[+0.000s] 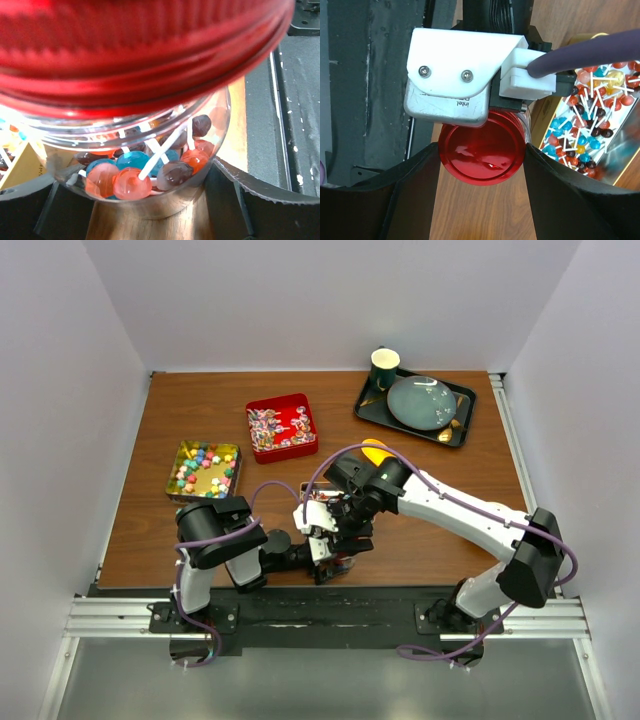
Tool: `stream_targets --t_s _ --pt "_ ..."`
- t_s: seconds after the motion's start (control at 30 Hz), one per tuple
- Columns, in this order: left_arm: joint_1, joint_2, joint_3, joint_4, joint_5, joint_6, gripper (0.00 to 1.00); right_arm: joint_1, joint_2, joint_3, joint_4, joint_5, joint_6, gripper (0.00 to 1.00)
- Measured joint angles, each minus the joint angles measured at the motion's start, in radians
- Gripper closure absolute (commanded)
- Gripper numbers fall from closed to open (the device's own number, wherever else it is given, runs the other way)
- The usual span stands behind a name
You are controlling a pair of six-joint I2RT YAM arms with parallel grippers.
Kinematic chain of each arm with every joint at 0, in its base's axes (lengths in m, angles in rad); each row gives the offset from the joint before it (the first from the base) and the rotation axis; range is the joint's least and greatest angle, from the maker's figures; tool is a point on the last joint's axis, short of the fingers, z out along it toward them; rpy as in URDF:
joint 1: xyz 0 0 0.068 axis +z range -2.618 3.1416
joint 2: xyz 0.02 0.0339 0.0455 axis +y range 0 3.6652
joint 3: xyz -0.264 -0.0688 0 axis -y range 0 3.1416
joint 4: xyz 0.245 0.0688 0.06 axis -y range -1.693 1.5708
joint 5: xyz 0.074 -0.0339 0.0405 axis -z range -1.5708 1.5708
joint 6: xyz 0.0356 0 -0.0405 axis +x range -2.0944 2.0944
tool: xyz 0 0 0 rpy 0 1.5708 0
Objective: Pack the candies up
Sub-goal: Close the bottle lid on the packing bottle.
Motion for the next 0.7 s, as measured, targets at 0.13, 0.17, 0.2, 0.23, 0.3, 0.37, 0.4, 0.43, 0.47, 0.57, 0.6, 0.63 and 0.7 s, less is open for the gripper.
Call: stream_targets --t_s 0.13,0.17,0.2,0.23,0.3,0.37,0.4,0.43,0.47,0.57,0.6,0.63,0.7 --pt "0.0 0.0 0.0 0.0 -0.01 -0.002 0.4 0.0 -0.005 0.0 -0.001 0.023 0.005 0.53" --pt "0.0 0.001 0.0 0.0 -0.011 -0.002 0.4 0.001 -0.005 0.0 -0.001 0.026 0.006 0.53" --pt "0.0 0.001 0.0 0.0 -0.013 -0.002 0.4 0.001 -0.005 0.0 -0.001 0.03 0.008 0.53" --pt "0.0 0.001 0.0 0.0 -0.014 -0.002 0.4 0.001 -0.005 0.0 -0.001 0.034 0.008 0.53" --pt "0.0 0.002 0.0 0.002 -0.014 -0.002 0.4 -0.002 -0.006 0.0 0.003 0.057 0.011 0.53" --pt "0.001 0.002 0.0 0.002 -0.014 -0.002 0.4 -0.005 -0.006 -0.002 0.0 0.067 0.019 0.53" --pt "0.001 0.002 0.0 0.002 -0.014 -0.002 0.4 -0.006 -0.006 -0.002 0.0 0.069 0.022 0.53" --pt "0.001 0.002 0.0 0.002 -0.014 -0.002 0.4 -0.007 -0.006 -0.002 0.0 0.07 0.027 0.53" --pt "0.001 0.002 0.0 0.002 -0.014 -0.002 0.4 -0.008 -0.006 -0.002 0.0 0.071 0.032 0.53" --pt "0.001 0.002 0.001 0.002 -0.014 -0.002 0.4 -0.011 -0.006 -0.002 -0.003 0.071 0.041 0.53" --pt "0.001 0.003 0.001 0.002 -0.014 -0.002 0.4 -0.013 -0.006 -0.002 -0.005 0.071 0.042 0.52" --pt "0.001 0.003 0.001 0.003 -0.014 -0.002 0.4 -0.014 -0.006 -0.002 -0.007 0.071 0.042 0.52" --pt "0.001 0.003 0.001 0.003 -0.014 -0.002 0.4 -0.015 -0.005 -0.001 -0.009 0.071 0.042 0.52"
